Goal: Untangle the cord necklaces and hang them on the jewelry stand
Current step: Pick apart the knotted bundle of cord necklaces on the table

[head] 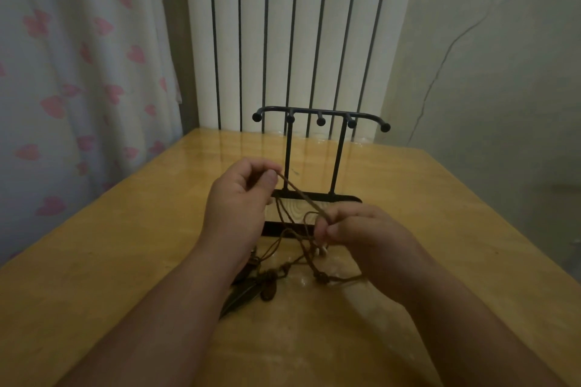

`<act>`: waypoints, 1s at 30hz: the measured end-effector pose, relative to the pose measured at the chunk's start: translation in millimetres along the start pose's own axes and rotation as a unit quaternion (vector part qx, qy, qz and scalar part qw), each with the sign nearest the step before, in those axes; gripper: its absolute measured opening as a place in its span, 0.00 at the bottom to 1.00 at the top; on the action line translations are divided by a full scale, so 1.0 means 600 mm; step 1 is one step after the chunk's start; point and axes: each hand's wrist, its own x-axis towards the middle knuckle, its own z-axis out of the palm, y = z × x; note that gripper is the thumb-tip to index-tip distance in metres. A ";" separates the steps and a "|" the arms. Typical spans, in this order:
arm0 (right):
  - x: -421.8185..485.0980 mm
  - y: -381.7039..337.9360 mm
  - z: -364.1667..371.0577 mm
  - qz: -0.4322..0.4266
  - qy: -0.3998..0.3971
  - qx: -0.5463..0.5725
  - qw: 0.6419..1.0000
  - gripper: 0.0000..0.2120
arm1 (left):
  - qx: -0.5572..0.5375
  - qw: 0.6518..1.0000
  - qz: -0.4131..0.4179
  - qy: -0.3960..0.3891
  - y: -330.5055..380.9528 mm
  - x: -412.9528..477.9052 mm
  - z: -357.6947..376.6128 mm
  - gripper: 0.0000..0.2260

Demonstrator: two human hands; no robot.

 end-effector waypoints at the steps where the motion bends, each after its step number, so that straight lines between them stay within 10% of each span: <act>1: -0.001 -0.003 -0.002 -0.015 0.006 0.008 1.000 0.08 | 0.000 1.000 -0.004 0.019 0.001 0.000 0.002 0.10; 7: 0.008 -0.010 0.004 0.049 0.017 0.135 0.990 0.11 | 0.003 0.998 -0.006 0.055 -0.002 0.005 0.003 0.08; 18: -0.010 -0.011 -0.023 0.071 -0.112 0.003 0.991 0.08 | -0.028 0.987 -0.060 0.149 -0.007 0.015 -0.001 0.07; 30: -0.005 -0.014 -0.033 0.026 0.156 0.153 0.975 0.11 | 0.097 0.990 -0.067 -0.074 -0.016 0.019 -0.012 0.09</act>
